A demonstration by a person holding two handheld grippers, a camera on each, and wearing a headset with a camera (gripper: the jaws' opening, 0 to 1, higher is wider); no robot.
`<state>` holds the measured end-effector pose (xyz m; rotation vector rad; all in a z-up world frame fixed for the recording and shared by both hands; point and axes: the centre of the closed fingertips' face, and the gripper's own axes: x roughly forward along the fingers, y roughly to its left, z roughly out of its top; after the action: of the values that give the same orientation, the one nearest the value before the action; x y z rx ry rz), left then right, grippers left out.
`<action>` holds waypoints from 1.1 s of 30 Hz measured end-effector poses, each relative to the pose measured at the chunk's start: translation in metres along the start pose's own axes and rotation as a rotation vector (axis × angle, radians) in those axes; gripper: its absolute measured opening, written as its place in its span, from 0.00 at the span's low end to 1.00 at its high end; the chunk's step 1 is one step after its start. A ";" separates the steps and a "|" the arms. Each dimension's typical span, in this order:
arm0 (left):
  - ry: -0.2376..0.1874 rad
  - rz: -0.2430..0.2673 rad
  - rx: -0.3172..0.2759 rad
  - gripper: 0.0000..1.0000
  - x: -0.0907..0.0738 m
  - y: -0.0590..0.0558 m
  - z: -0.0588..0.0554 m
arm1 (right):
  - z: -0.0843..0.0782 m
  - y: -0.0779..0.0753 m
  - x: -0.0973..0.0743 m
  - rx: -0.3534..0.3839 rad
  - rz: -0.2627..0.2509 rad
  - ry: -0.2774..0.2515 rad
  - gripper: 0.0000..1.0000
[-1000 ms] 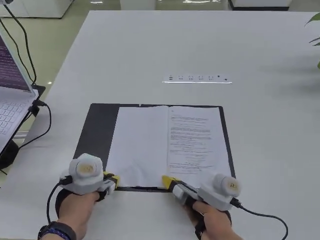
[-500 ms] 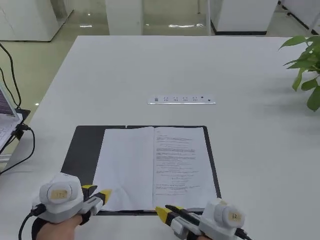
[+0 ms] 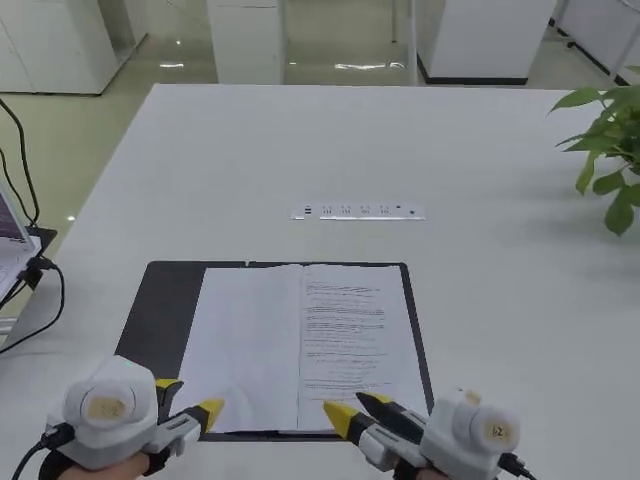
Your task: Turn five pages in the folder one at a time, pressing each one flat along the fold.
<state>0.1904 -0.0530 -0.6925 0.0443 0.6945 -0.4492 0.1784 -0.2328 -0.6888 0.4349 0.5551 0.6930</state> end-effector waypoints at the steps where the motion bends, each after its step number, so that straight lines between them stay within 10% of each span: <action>1: -0.004 0.000 0.003 0.39 -0.001 0.000 0.002 | 0.001 0.000 -0.001 -0.005 0.001 0.001 0.41; 17: -0.047 0.005 0.010 0.50 -0.024 0.002 0.030 | 0.013 0.000 -0.029 -0.096 -0.013 0.029 0.50; 33: -0.062 0.003 0.000 0.58 -0.032 0.001 0.030 | 0.011 -0.013 -0.057 -0.199 -0.062 0.062 0.60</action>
<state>0.1875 -0.0450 -0.6488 0.0312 0.6329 -0.4465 0.1545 -0.2837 -0.6681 0.2107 0.5499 0.6968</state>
